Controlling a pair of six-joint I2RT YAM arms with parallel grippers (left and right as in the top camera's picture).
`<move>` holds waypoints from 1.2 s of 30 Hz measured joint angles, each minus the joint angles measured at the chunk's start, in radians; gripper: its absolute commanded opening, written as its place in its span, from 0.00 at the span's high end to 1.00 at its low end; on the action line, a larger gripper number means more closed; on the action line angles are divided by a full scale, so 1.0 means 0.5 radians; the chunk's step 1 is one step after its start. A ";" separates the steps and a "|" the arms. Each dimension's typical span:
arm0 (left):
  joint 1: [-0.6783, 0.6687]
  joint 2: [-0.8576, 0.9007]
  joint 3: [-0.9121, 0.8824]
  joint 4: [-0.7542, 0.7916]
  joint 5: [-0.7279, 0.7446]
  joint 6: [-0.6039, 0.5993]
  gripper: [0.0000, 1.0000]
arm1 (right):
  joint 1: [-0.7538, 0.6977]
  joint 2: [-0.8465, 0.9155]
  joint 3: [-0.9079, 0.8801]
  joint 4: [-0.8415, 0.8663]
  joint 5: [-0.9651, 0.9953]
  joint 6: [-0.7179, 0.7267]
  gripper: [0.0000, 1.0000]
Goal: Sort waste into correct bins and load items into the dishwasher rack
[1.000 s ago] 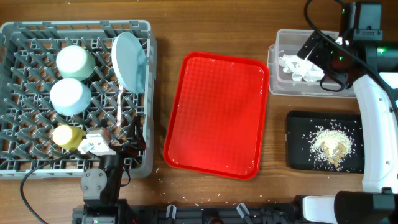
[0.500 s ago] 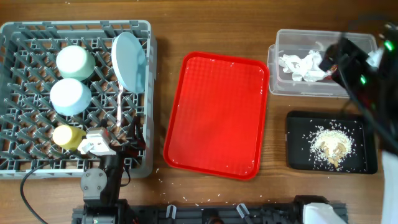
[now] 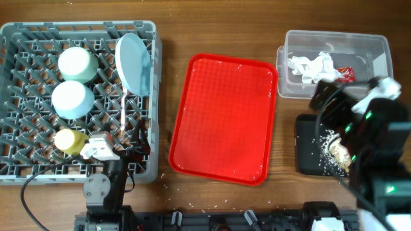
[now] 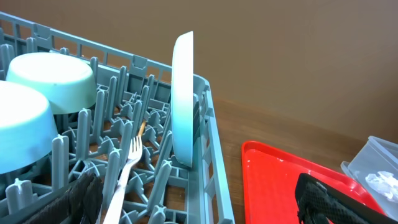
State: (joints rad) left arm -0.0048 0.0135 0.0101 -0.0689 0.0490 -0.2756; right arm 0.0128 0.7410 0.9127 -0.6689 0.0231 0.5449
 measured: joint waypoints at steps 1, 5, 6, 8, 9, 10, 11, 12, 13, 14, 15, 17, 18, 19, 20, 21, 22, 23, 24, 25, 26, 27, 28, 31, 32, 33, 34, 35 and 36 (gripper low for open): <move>0.000 0.000 0.000 0.001 0.000 0.000 0.00 | 0.042 -0.104 -0.149 0.093 -0.034 0.000 0.00; 0.000 0.000 0.000 0.001 0.000 0.000 0.00 | 0.181 -0.477 -0.575 0.405 -0.100 -0.046 0.00; 0.000 0.000 0.000 0.001 0.000 0.000 0.00 | 0.198 -0.552 -0.645 0.445 -0.108 -0.063 0.00; 0.000 0.000 0.000 0.000 0.000 0.000 0.00 | 0.211 -0.687 -0.761 0.490 -0.117 -0.092 0.00; 0.000 0.000 0.000 0.001 0.000 0.000 0.00 | 0.213 -0.781 -0.838 0.503 -0.121 -0.102 0.00; 0.000 0.000 0.000 0.001 0.000 0.001 0.00 | 0.213 -0.845 -0.880 0.511 -0.121 -0.110 0.00; 0.000 0.000 0.000 0.001 0.000 0.000 0.00 | 0.213 -0.898 -0.917 0.541 -0.121 -0.128 0.00; 0.000 0.001 0.000 0.001 0.000 0.000 0.00 | 0.213 -0.940 -0.943 0.557 -0.122 -0.140 0.00; 0.000 0.000 0.000 0.001 0.000 0.000 0.00 | 0.213 -1.033 -0.994 0.574 -0.122 -0.163 0.00; 0.000 0.001 0.000 0.001 0.000 0.000 0.00 | 0.213 -1.092 -1.025 0.587 -0.122 -0.179 0.00; 0.000 0.000 0.000 0.000 0.000 0.000 0.00 | 0.213 -1.179 -1.076 0.616 -0.122 -0.205 0.00; 0.000 0.001 0.000 0.000 0.000 0.000 0.00 | 0.213 -1.279 -1.155 0.686 -0.123 -0.230 0.00; 0.000 0.000 0.000 0.001 0.000 0.000 0.00 | 0.213 -1.336 -1.205 0.718 -0.123 -0.243 0.00; 0.000 0.001 0.000 0.000 0.000 0.000 0.00 | 0.213 -1.386 -1.265 0.774 -0.129 -0.249 0.00; 0.000 0.000 0.000 0.000 0.000 0.000 0.00 | 0.213 -1.429 -1.337 0.841 -0.137 -0.255 0.00; 0.000 0.000 0.000 0.000 0.000 0.000 0.00 | 0.213 -1.440 -1.402 0.907 -0.146 -0.257 0.00; 0.000 0.000 0.000 0.000 0.000 0.000 0.00 | 0.213 -1.441 -1.455 0.975 -0.154 -0.256 0.00; 0.000 0.000 0.000 0.000 0.000 0.000 0.00 | 0.213 -1.443 -1.520 1.051 -0.172 -0.257 0.00; 0.000 0.000 0.000 0.000 0.000 0.000 0.00 | 0.213 -1.444 -1.563 1.103 -0.183 -0.257 0.00; 0.000 0.000 0.000 0.000 0.000 0.000 0.00 | 0.213 -1.444 -1.604 1.156 -0.191 -0.258 0.00; 0.000 0.000 0.000 0.000 0.000 0.000 0.00 | 0.213 -1.444 -1.650 1.212 -0.197 -0.264 0.00; 0.000 0.000 0.000 0.000 0.000 0.000 0.00 | 0.213 -1.446 -1.689 1.270 -0.203 -0.265 0.00; 0.000 0.000 0.000 0.001 0.000 0.000 0.00 | 0.213 -1.446 -1.721 1.318 -0.204 -0.265 0.00; 0.000 0.000 0.000 0.001 0.000 0.000 0.00 | 0.213 -1.447 -1.795 1.421 -0.204 -0.317 0.00; 0.000 0.000 0.000 0.001 0.000 0.000 0.00 | 0.213 -1.447 -1.803 1.425 -0.204 -0.355 0.00; 0.000 0.000 0.000 0.000 0.000 0.000 0.00 | 0.213 -1.447 -1.807 1.425 -0.203 -0.423 0.00; 0.000 0.000 0.000 0.000 0.000 0.000 0.00 | 0.213 -1.447 -1.807 1.426 -0.204 -0.463 0.00; 0.000 0.000 0.000 0.000 0.000 0.001 0.00 | 0.213 -1.449 -1.807 1.397 -0.204 -0.524 0.00; 0.000 0.000 0.000 0.000 0.000 0.000 0.00 | 0.213 -1.450 -1.809 1.352 -0.203 -0.597 0.00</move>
State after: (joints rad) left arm -0.0048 0.0135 0.0101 -0.0689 0.0490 -0.2756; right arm 0.1192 0.0162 0.0082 0.0071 -0.0784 0.2462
